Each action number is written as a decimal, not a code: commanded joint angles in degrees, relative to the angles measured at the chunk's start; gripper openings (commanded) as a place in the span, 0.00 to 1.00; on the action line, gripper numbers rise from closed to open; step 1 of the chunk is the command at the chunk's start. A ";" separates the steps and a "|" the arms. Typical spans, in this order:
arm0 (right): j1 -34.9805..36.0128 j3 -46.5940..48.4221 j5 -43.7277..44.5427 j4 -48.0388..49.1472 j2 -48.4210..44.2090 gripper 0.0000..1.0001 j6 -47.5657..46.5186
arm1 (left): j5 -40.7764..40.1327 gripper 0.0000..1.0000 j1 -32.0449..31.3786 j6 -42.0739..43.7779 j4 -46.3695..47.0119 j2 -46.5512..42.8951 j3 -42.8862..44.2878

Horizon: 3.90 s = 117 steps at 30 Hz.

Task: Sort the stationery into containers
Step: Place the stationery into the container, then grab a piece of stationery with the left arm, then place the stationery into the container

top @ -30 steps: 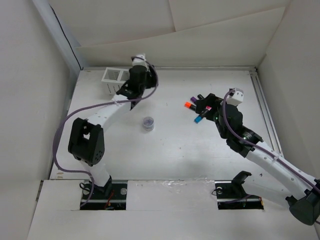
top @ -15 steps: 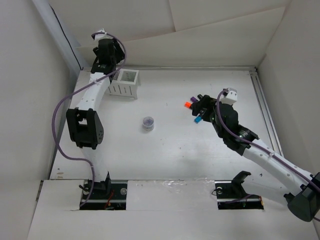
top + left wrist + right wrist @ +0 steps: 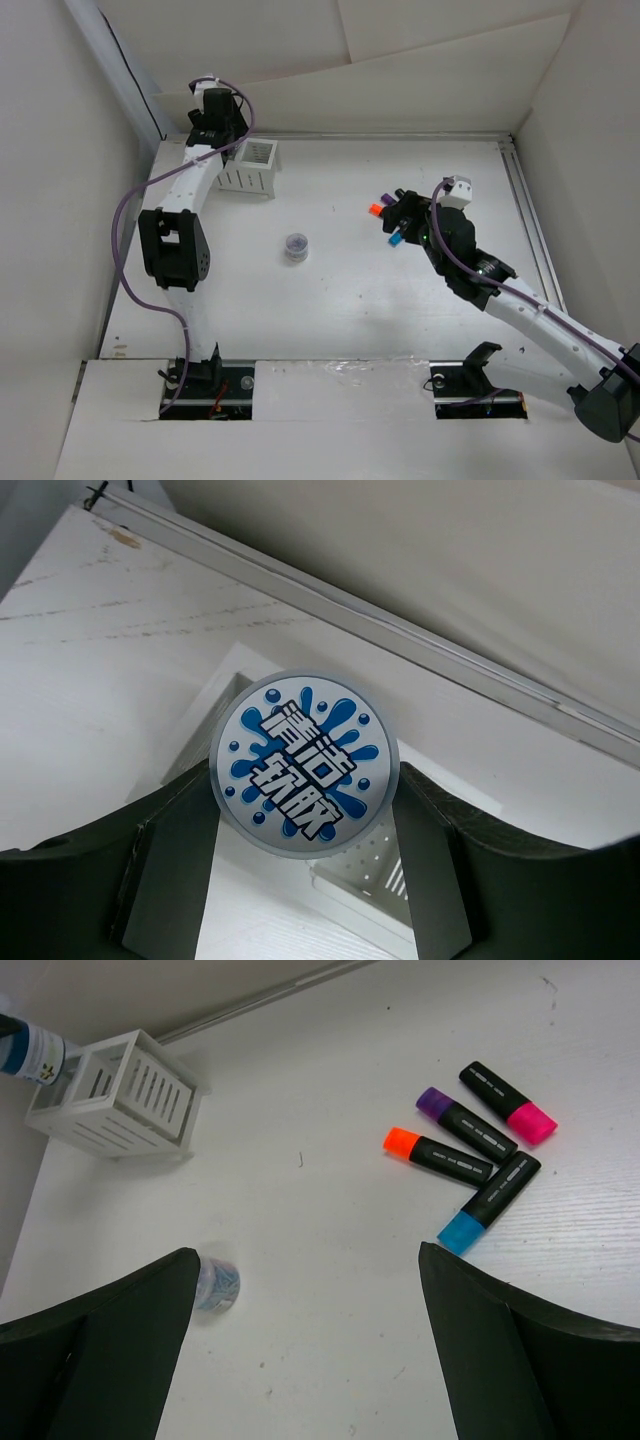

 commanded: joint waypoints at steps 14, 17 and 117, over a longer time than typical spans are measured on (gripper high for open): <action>0.54 1.60 -1.14 2.55 0.47 0.97 -1.35 | -4.71 0.34 1.01 3.04 3.47 -2.54 -1.80; 0.54 1.60 -1.14 2.55 0.47 0.97 -1.35 | -5.24 0.34 1.01 3.05 3.47 -2.54 -2.32; 1.60 2.65 -2.02 3.08 3.28 0.99 -2.40 | -9.56 0.37 -22.47 -4.86 22.02 -33.49 -45.25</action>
